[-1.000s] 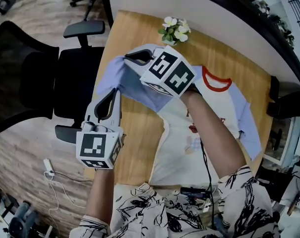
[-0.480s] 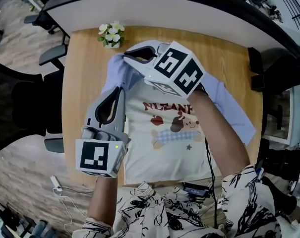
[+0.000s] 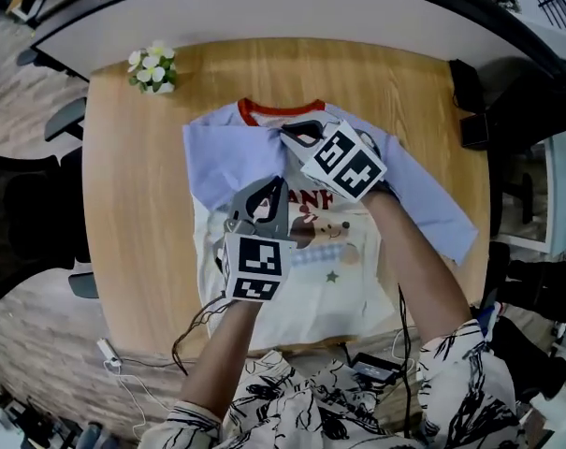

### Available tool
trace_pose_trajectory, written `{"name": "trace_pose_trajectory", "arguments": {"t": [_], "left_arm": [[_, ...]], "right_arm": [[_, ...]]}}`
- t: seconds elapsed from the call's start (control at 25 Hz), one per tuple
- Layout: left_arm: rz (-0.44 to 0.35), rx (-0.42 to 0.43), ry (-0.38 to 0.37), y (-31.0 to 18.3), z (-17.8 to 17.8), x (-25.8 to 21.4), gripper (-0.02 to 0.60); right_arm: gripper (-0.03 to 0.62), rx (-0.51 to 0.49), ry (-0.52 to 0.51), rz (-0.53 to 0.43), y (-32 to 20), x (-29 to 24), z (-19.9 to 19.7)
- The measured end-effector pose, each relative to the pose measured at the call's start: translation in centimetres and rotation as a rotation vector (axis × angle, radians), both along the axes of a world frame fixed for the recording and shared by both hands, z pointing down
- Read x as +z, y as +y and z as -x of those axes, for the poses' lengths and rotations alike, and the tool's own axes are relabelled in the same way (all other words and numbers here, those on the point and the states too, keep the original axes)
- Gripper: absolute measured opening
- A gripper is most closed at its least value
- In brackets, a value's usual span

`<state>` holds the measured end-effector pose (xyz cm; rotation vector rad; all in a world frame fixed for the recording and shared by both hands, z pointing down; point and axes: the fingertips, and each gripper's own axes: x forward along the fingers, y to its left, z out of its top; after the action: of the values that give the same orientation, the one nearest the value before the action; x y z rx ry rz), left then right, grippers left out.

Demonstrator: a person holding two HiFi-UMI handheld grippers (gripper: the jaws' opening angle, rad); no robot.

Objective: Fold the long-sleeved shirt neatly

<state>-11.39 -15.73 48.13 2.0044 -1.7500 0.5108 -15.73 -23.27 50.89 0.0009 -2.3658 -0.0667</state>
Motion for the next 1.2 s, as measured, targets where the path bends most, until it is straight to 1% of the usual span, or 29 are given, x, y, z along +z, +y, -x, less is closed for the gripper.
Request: {"name": "trace_pose_trajectory", "arguments": {"t": [0.12, 0.28, 0.32, 0.36, 0.4, 0.44, 0.52, 0.6, 0.68, 0.72, 0.76, 0.8, 0.84, 0.96, 1.04, 1.08, 1.12, 1.16, 1.2], "left_arm": [[0.054, 0.019, -0.025, -1.1, -2.3, 4.3, 0.017], [0.078, 0.045, -0.018, -2.5, -4.3, 7.5, 0.019], [0.081, 0.059, 0.002, -2.8, -4.7, 8.0, 0.038], [0.083, 0.078, 0.033, -2.9, -5.2, 8.3, 0.097], [0.079, 0.101, 0.067, -2.8, -5.6, 8.3, 0.178], [0.067, 0.122, 0.098, -2.7, -5.7, 7.9, 0.228], [0.027, 0.143, 0.127, -2.0, -4.5, 6.0, 0.242], [-0.01, 0.129, 0.107, -1.0, -1.1, 3.8, 0.256], [-0.018, 0.109, 0.046, -0.2, 3.7, 2.4, 0.255], [-0.006, 0.119, 0.001, -0.1, 6.0, 2.3, 0.247], [0.019, 0.149, -0.047, 0.0, 7.8, 2.7, 0.233], [0.054, 0.197, -0.087, 0.1, 9.1, 3.7, 0.225], [0.096, 0.26, -0.112, 0.2, 9.8, 4.8, 0.225], [0.224, 0.472, -0.119, 1.0, 9.6, 8.8, 0.22], [0.29, 0.585, -0.142, 1.6, 8.8, 11.0, 0.206], [0.308, 0.623, -0.165, 1.7, 8.5, 11.7, 0.18], [0.314, 0.642, -0.187, 1.7, 8.3, 11.8, 0.094], [0.305, 0.643, -0.194, 1.4, 8.1, 11.3, 0.016], [0.282, 0.631, -0.174, 0.9, 7.9, 10.3, 0.015]], "right_arm": [[0.026, 0.054, 0.046, 0.002, -1.2, 4.4, -2.2], [0.034, 0.123, 0.073, 0.042, -2.9, 7.7, -3.8], [0.038, 0.14, 0.077, 0.057, -3.1, 8.3, -4.1], [0.044, 0.157, 0.082, 0.082, -3.3, 8.9, -4.5], [0.065, 0.171, 0.082, 0.116, -3.4, 9.3, -4.9], [0.085, 0.184, 0.075, 0.156, -3.4, 9.6, -5.2], [0.125, 0.221, 0.038, 0.214, -3.8, 9.0, -6.2], [0.166, 0.28, -0.029, 0.215, -4.3, 6.8, -7.5], [0.234, 0.328, -0.11, 0.191, -3.4, 3.6, -8.3], [0.247, 0.337, -0.14, 0.18, -2.1, 2.2, -8.3], [0.245, 0.337, -0.158, 0.17, -0.2, 1.1, -8.1], [0.244, 0.331, -0.161, 0.162, 2.0, 0.7, -7.7], [0.244, 0.322, -0.153, 0.158, 4.2, 0.7, -6.9], [0.244, 0.288, -0.077, 0.145, 9.7, 3.1, -4.3], [0.247, 0.276, -0.009, 0.139, 11.5, 5.5, -3.0], [0.249, 0.282, 0.013, 0.135, 11.8, 6.4, -2.6], [0.249, 0.295, 0.023, 0.127, 11.9, 6.9, -2.2], [0.249, 0.312, 0.022, 0.112, 11.8, 7.0, -2.0], [0.25, 0.329, 0.012, 0.089, 11.5, 6.8, -1.7]]}}
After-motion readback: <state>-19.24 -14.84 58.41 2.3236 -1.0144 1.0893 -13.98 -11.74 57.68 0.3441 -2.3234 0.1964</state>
